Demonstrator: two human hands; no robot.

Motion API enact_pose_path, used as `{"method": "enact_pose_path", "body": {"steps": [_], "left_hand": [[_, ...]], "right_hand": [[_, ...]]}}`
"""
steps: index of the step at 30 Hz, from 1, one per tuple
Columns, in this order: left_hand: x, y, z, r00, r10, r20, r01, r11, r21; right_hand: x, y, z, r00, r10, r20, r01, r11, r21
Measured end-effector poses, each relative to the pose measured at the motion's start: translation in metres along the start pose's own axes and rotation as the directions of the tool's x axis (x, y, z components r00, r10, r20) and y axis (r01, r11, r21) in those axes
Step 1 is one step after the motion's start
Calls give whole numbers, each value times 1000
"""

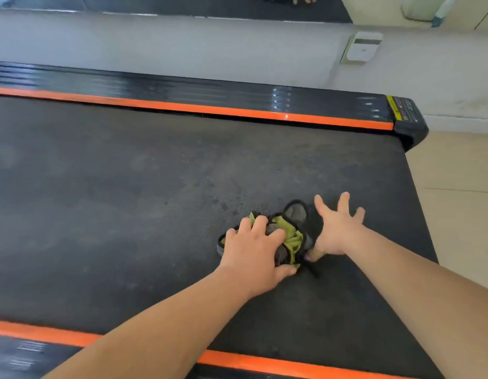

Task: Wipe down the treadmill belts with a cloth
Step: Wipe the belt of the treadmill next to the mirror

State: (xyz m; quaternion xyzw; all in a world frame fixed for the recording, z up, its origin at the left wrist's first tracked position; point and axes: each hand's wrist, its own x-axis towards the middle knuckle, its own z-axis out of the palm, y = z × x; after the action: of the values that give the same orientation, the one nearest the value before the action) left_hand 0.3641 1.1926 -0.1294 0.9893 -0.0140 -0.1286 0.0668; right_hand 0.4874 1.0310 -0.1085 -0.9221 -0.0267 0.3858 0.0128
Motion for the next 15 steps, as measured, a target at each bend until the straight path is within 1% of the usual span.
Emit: {"method": "enact_pose_path", "body": {"steps": [2,4,6,8,9,10,11,12,13,14,15], "left_hand": [[11,-19,-5,999,35,-37,-33,998,50],[21,-44,-9,998,56,-19,-55,998,41],[29,-84,-18,1000,21,-9,-20,998,59],[41,-133,-24,992,-112,-65,115,992,45],[47,-150,-26,972,-213,-95,216,976,19],[55,-157,-24,938,-328,-113,323,944,-62],[61,-151,-20,895,-433,-106,415,897,-152],[66,-134,-14,867,-487,-105,459,863,-210],[69,-111,-8,871,-479,-106,450,866,-216],[68,-87,-2,898,-426,-112,397,893,-210],[63,-62,2,934,-342,-103,315,925,-213]], "right_hand": [[6,0,3,999,35,23,-34,999,-6],[11,2,7,999,50,10,-50,999,10],[15,2,10,998,58,4,-58,998,32],[18,0,11,998,60,5,-60,996,66],[18,-1,10,998,65,8,-65,995,76],[17,-2,10,997,72,10,-73,994,82],[17,-2,10,997,79,11,-80,993,87],[18,-2,11,996,83,15,-85,992,93],[18,-2,12,996,83,19,-85,992,98],[19,-3,12,996,82,19,-83,991,100],[20,-3,12,996,83,16,-84,992,97]]}}
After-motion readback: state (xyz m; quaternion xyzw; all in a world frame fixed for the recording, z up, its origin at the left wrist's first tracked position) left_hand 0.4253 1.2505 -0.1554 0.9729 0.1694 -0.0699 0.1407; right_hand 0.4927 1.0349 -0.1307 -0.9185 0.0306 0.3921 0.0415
